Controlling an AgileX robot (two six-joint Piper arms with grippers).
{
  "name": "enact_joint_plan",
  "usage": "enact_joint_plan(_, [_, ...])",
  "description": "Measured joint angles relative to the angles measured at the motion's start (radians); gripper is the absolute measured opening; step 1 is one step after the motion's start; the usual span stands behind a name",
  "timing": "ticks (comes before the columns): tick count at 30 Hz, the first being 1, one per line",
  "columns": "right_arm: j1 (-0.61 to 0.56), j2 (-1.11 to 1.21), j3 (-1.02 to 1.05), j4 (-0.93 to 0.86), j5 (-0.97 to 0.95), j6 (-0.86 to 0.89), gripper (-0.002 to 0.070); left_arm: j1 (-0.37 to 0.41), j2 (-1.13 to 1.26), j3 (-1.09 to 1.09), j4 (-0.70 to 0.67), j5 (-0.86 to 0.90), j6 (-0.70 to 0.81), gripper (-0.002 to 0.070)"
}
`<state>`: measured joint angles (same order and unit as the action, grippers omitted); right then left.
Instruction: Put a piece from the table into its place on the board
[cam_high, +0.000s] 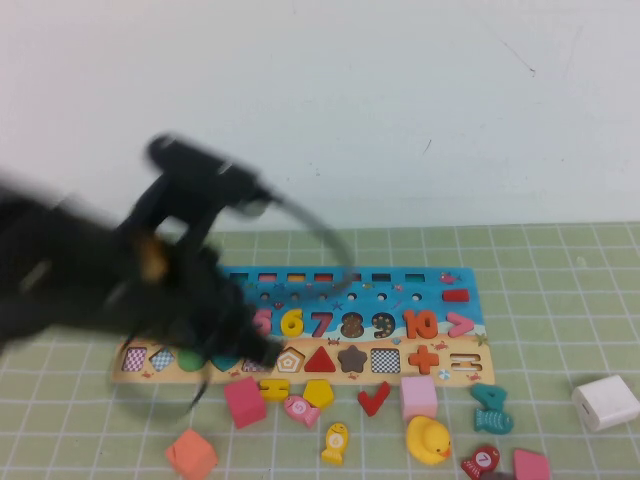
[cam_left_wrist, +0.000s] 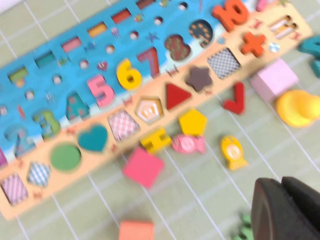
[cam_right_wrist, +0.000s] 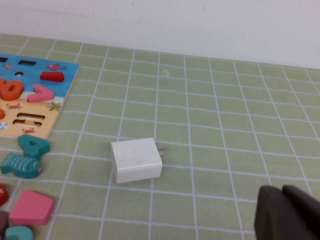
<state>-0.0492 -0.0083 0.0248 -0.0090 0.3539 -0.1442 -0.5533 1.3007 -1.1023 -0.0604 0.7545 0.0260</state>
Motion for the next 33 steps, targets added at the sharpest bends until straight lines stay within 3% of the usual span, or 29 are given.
enact_joint_plan(13, [0.000, 0.000, 0.000, 0.000, 0.000, 0.000, -0.0001, -0.005, -0.479, 0.349, -0.001, -0.025, -0.055, 0.0000])
enact_joint_plan(20, [0.000, 0.000, 0.000, 0.000, 0.000, 0.000, -0.0001, -0.005, -0.636, 0.372, -0.074, 0.181, -0.056, -0.0001])
enact_joint_plan(28, [0.000, 0.000, 0.000, 0.000, 0.000, 0.000, -0.0001, -0.005, -0.744, 0.379, 0.041, 0.395, -0.086, 0.0000])
enact_joint_plan(33, [0.000, 0.000, 0.000, 0.000, 0.000, 0.000, -0.0001, -0.005, -0.826, 0.450, 0.111, 0.315, -0.121, 0.0000])
